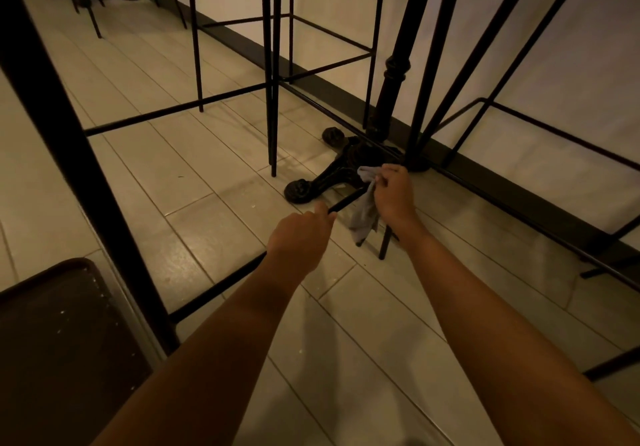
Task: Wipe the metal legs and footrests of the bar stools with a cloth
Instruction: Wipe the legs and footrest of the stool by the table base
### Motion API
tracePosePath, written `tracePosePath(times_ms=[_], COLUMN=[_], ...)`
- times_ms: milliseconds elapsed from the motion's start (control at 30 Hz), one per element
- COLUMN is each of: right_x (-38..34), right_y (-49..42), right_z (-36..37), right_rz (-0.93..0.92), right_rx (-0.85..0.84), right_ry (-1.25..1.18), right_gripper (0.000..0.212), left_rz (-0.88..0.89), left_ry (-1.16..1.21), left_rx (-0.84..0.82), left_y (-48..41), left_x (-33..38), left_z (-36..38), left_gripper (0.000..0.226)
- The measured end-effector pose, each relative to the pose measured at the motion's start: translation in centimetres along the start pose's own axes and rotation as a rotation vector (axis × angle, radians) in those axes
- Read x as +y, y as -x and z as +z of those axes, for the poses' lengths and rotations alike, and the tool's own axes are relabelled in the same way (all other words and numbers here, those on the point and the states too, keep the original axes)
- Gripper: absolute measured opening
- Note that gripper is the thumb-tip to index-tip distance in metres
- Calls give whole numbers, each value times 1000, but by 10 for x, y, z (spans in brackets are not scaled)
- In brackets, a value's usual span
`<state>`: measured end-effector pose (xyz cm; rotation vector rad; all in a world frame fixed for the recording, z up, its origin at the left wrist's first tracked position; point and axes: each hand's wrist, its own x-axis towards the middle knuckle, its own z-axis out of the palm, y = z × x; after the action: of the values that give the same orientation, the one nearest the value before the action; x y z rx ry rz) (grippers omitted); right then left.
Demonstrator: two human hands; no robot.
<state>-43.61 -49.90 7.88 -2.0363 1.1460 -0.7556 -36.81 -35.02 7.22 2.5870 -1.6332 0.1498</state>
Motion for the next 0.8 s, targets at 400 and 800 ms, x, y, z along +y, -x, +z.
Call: tracePosePath(times_ms=[400, 800], right_x=[-10, -11], right_y=[23, 19], right_z=[16, 12], right_rz=[-53, -21], right_rx=[-3, -4], right_ry=[-4, -28], right_gripper=[26, 25], left_rz=[-12, -41], left_ry=[32, 90], left_rx=[-31, -18], left_y=[-1, -2], left_x=[-1, -2], left_z=[0, 2], left_gripper=[30, 32])
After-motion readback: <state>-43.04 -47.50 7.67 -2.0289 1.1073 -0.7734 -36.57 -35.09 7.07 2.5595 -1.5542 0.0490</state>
